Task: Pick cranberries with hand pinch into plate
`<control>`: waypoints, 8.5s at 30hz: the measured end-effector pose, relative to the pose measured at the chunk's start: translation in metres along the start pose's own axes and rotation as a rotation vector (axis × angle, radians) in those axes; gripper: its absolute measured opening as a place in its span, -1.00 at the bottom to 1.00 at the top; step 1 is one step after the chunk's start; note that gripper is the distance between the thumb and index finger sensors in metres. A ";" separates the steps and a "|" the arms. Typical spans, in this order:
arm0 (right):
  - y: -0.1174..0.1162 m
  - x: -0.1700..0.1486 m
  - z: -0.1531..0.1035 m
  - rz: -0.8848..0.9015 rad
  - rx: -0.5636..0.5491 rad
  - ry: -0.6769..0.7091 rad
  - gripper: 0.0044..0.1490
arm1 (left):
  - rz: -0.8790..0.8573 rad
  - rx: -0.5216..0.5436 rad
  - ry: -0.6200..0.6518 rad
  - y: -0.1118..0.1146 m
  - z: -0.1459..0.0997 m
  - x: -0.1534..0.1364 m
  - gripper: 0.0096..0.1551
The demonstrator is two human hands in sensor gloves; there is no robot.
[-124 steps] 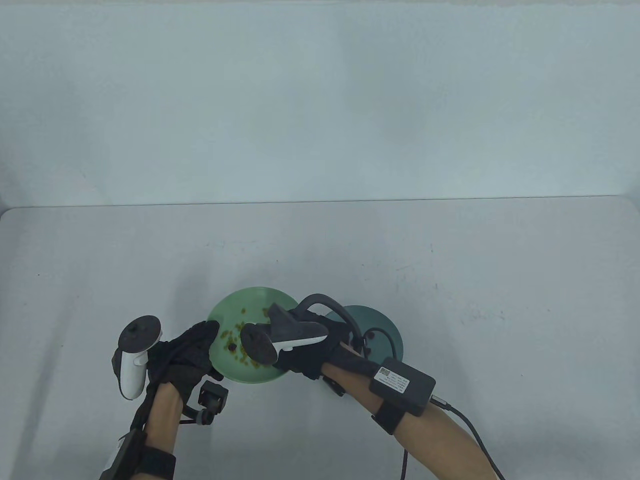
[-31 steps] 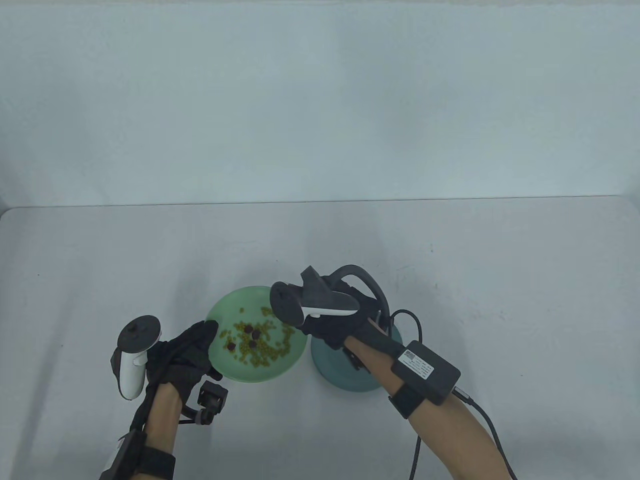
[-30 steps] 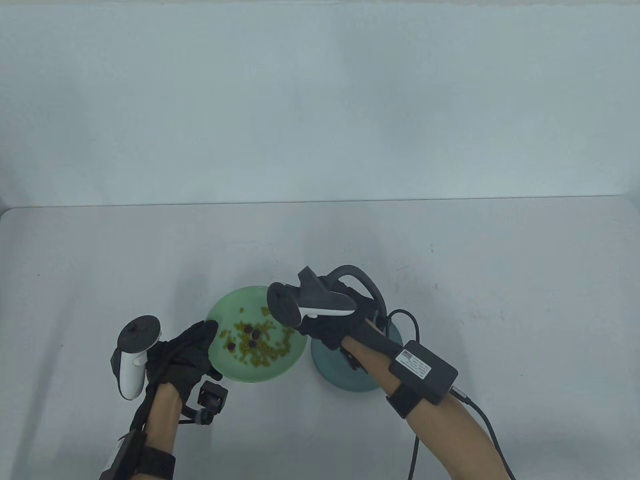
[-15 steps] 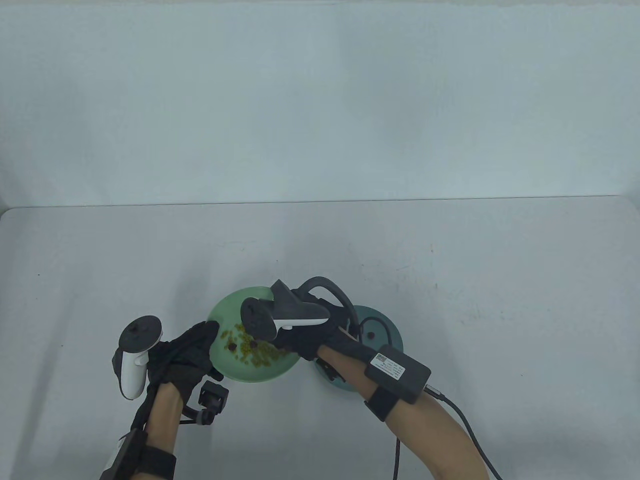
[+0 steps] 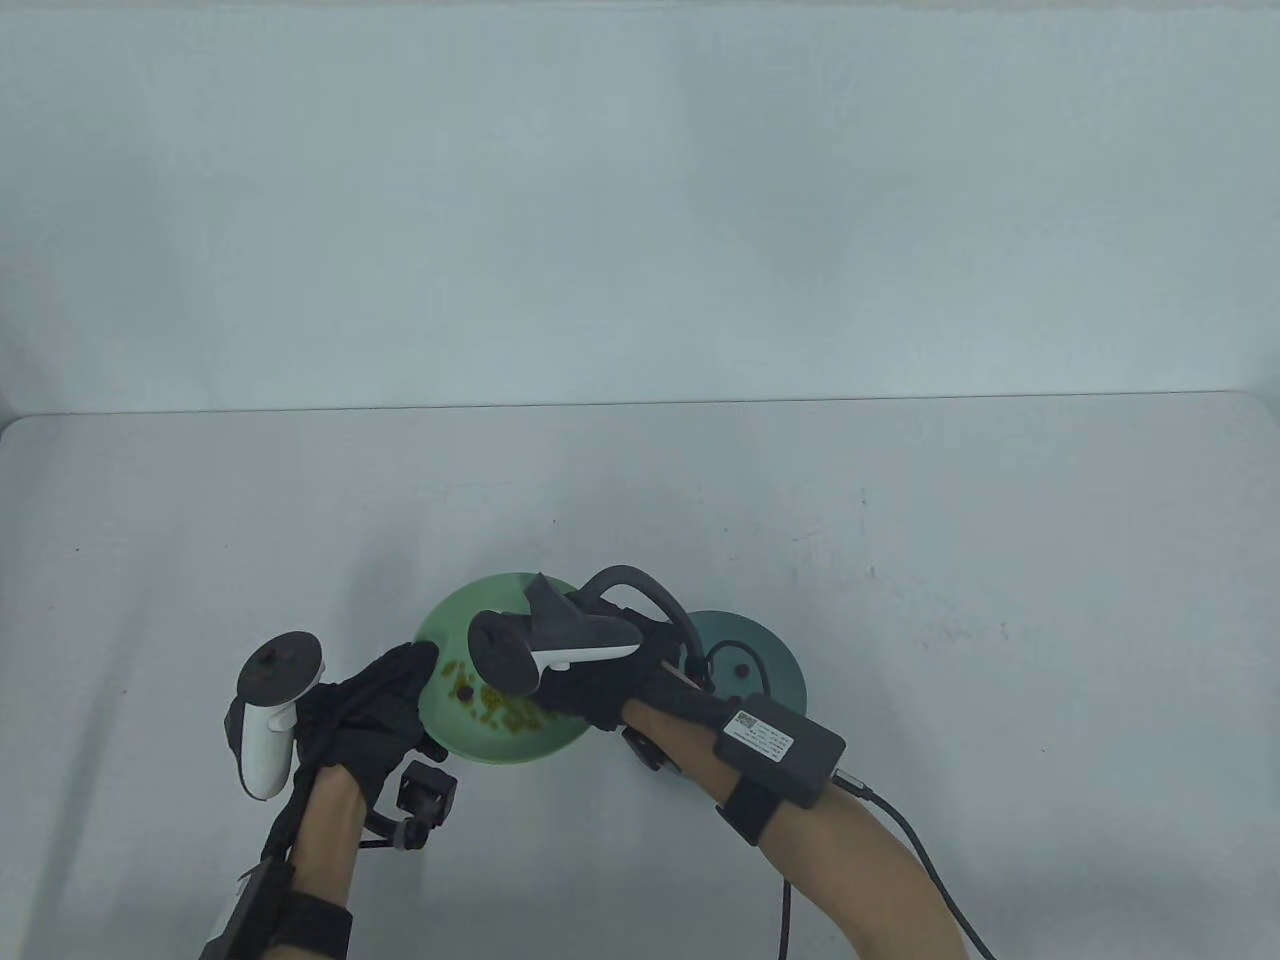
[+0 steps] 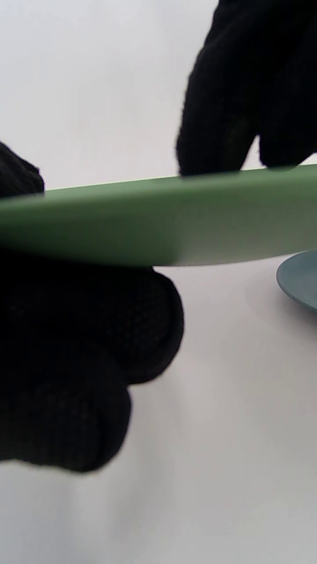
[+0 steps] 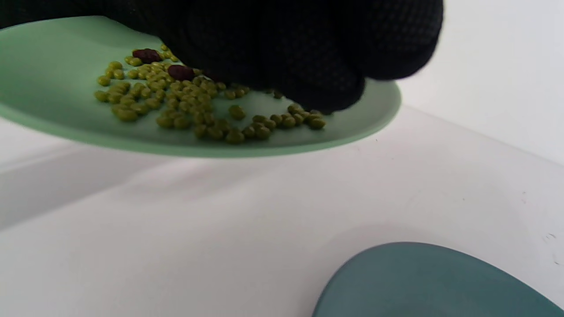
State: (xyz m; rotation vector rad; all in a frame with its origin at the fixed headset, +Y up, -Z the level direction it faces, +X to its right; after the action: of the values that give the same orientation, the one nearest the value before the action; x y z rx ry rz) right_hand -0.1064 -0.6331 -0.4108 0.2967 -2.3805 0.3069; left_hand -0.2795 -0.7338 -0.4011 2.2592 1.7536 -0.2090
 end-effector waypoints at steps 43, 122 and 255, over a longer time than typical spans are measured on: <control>0.001 0.009 0.001 -0.105 -0.087 -0.044 -0.41 | -0.013 0.001 0.007 -0.001 -0.001 0.001 -0.48; -0.048 -0.153 -0.054 0.273 0.010 -0.298 -0.36 | -0.002 0.022 0.014 -0.007 -0.002 0.003 -0.48; 0.009 0.008 0.012 -0.097 -0.064 0.008 -0.42 | -0.024 -0.021 0.026 0.000 -0.001 0.005 -0.48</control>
State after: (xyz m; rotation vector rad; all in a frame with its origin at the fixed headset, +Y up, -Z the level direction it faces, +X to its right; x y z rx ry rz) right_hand -0.1222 -0.6289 -0.4150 0.3792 -2.3542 0.1864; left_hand -0.2782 -0.7292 -0.4020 2.2365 1.7882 -0.1658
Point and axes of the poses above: the tracker on the back of each hand, its own x axis roughly to the thumb side, its own z axis roughly from the wrist to the fingertips, y = z × x, the point moved 5 cm from there along z, roughly from the wrist to the fingertips, and after that the axes turned 1 degree about x, right-handed, at the moved point
